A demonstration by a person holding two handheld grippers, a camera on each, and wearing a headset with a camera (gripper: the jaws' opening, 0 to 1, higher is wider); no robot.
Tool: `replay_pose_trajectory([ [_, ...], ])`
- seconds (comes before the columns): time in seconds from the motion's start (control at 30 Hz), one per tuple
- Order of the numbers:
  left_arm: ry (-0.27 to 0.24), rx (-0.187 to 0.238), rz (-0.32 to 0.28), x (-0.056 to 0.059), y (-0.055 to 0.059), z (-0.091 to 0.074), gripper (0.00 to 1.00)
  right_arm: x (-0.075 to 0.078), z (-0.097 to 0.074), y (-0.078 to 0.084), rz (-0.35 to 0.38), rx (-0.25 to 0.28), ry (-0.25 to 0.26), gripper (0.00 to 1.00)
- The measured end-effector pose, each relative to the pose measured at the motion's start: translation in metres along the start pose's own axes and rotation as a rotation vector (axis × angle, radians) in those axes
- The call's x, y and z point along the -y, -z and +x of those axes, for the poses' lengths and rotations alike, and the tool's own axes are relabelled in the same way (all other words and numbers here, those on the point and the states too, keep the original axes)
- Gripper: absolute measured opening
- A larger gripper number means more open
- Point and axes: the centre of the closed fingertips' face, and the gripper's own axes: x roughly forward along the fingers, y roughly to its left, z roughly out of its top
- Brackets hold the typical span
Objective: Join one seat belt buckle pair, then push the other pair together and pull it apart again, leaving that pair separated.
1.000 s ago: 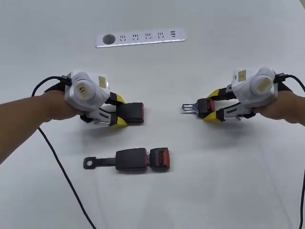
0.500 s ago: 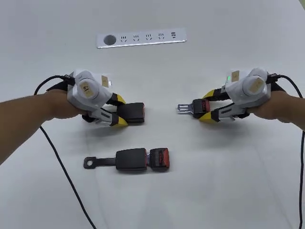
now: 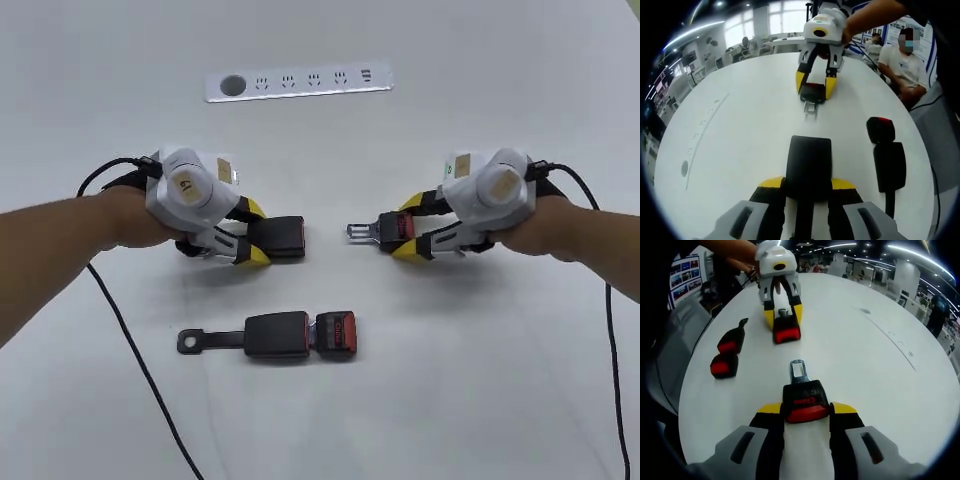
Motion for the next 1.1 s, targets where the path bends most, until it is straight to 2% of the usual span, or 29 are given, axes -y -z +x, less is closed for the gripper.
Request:
replay_pose_trajectory([
  [0.23,-0.002,-0.010,-0.003,0.001,-0.001,0.000,0.33,-0.006,0.018,-0.010,-0.002,0.019,-0.001,0.34],
  [0.63,0.006,-0.021,0.008,0.003,-0.004,-0.002,0.33,-0.016,0.037,-0.029,-0.017,0.036,-0.012,0.34],
  [0.77,0.007,-0.027,0.011,0.003,-0.004,-0.003,0.33,-0.016,0.042,-0.036,-0.034,0.038,-0.026,0.34],
  [0.9,0.013,-0.030,0.016,0.003,-0.004,-0.003,0.33,-0.024,0.046,-0.043,-0.055,0.031,-0.044,0.34],
  [1.1,0.021,-0.040,0.030,0.000,-0.001,-0.002,0.33,-0.022,0.047,-0.047,-0.060,0.027,-0.052,0.34],
])
